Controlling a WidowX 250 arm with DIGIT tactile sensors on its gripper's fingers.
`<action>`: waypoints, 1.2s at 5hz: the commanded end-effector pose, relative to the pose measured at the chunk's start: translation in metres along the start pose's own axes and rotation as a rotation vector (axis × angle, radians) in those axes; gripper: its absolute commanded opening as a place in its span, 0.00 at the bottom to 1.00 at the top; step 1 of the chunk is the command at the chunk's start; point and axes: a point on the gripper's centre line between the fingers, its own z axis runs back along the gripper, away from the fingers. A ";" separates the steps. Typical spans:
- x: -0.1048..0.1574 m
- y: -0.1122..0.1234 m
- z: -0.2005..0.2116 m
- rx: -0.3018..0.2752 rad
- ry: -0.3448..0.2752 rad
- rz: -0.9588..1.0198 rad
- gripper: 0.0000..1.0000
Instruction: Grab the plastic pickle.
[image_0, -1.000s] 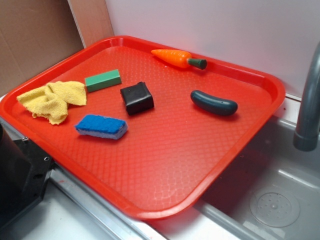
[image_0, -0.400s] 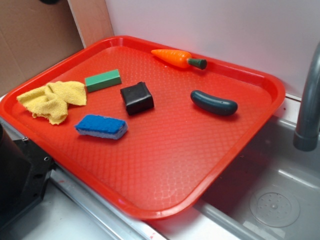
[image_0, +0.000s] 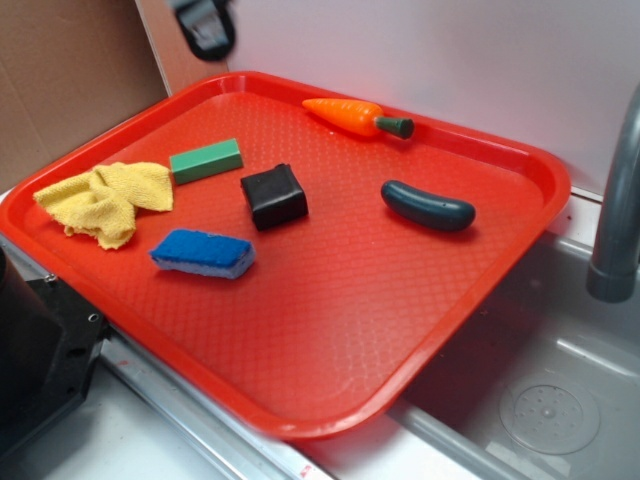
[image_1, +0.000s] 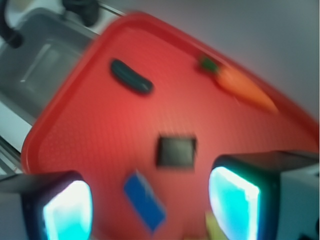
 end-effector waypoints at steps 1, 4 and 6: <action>0.033 -0.014 -0.038 -0.025 -0.055 -0.395 1.00; 0.058 -0.004 -0.115 -0.089 0.027 -0.543 1.00; 0.064 -0.006 -0.147 -0.083 0.088 -0.576 0.96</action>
